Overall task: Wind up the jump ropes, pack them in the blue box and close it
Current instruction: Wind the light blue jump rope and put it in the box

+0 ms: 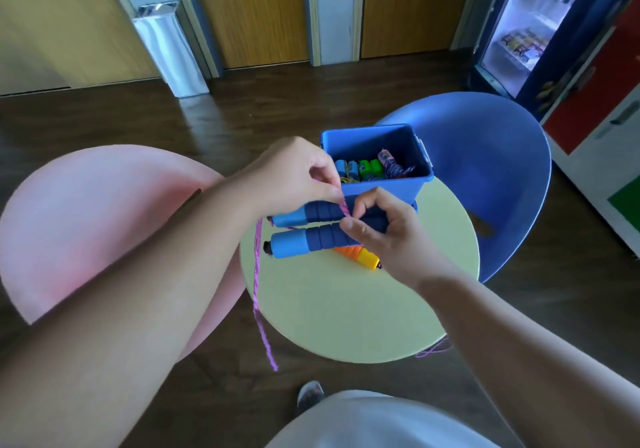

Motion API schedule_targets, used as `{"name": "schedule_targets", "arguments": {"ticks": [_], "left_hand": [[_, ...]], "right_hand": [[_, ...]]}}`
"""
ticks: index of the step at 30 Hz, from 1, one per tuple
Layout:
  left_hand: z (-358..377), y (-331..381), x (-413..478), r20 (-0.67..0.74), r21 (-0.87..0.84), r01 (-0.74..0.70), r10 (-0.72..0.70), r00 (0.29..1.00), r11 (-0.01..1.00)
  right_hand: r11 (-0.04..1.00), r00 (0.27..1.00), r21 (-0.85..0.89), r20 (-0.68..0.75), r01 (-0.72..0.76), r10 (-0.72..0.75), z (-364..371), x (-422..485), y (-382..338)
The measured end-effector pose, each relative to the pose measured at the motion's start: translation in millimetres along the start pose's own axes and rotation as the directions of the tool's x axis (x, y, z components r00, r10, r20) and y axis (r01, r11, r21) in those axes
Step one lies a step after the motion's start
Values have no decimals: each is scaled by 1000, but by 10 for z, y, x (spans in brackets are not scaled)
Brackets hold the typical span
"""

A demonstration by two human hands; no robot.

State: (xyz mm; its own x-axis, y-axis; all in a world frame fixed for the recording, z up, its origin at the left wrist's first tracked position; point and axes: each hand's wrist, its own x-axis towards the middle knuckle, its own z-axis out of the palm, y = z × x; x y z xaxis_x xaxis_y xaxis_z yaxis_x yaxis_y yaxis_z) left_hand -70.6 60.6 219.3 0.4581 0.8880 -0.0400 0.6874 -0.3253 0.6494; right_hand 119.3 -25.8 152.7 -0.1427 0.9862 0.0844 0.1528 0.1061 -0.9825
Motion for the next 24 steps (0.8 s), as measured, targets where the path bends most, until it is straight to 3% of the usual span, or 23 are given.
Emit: {"name": "schedule_targets", "arguments": {"ticks": [8,13,18,24], "left_hand": [[-3,215,67,80,-93,-35,42,996,995],[17,306,132,98,-5,-8,8,995,1000],[21,304,172,190,157,64,-94,977,985],[-44,241,193,115,-126,75,-60,992,989]], "right_hand": [[997,984,19,159,75,-77,-338,-98,-196],[990,978,137,209,-23,-6,-347,-22,-98],[991,986,72,137,-109,99,-460,159,80],[983,978,182,208,-37,-2,-624,137,1]]}}
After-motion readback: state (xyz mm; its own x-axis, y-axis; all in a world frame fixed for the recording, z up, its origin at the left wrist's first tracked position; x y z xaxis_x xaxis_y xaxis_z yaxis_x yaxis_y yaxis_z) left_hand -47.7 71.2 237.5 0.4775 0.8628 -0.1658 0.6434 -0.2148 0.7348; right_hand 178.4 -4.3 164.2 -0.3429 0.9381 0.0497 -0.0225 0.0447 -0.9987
